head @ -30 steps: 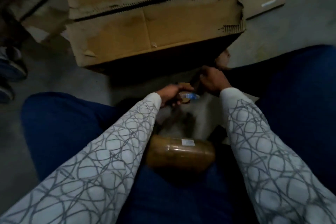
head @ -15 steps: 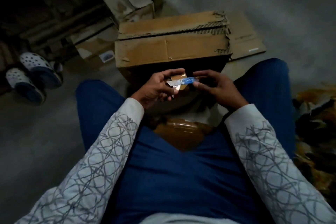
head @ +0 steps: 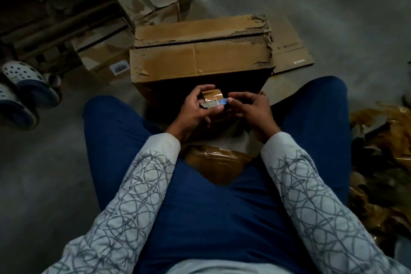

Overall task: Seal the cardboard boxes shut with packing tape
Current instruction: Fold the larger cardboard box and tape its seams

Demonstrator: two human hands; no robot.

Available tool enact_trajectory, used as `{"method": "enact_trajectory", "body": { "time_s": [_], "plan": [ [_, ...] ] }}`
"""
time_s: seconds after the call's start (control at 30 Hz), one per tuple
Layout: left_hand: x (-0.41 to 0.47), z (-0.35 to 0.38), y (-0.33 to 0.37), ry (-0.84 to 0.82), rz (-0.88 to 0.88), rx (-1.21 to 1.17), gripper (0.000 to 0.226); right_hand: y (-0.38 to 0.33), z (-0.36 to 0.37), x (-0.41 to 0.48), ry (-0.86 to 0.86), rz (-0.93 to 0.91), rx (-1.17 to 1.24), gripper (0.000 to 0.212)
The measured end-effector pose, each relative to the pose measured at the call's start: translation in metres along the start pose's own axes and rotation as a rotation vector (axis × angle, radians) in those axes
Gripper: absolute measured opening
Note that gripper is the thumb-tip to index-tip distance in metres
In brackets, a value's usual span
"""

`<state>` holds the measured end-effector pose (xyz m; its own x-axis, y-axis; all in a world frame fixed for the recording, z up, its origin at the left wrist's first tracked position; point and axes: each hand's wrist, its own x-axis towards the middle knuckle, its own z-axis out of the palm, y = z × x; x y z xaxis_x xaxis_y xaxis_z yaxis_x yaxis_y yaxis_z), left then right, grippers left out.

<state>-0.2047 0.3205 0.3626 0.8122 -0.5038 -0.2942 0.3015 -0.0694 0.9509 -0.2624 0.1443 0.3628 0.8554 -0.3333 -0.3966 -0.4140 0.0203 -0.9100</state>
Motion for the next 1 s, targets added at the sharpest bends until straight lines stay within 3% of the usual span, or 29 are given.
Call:
{"method": "enact_trajectory", "body": {
  "time_s": [0.3,0.5,1.0],
  "plan": [
    [-0.001,0.001,-0.007,0.151,-0.033,-0.093,0.064,-0.013,0.007,-0.005,0.03,0.114,0.348,0.018],
    [-0.001,0.006,-0.008,0.198,-0.061,-0.207,0.059,-0.013,0.002,-0.01,-0.017,0.16,0.397,0.021],
    [0.004,0.007,-0.003,0.199,0.05,-0.021,0.06,-0.012,0.006,-0.006,0.071,0.201,0.492,0.021]
  ]
}}
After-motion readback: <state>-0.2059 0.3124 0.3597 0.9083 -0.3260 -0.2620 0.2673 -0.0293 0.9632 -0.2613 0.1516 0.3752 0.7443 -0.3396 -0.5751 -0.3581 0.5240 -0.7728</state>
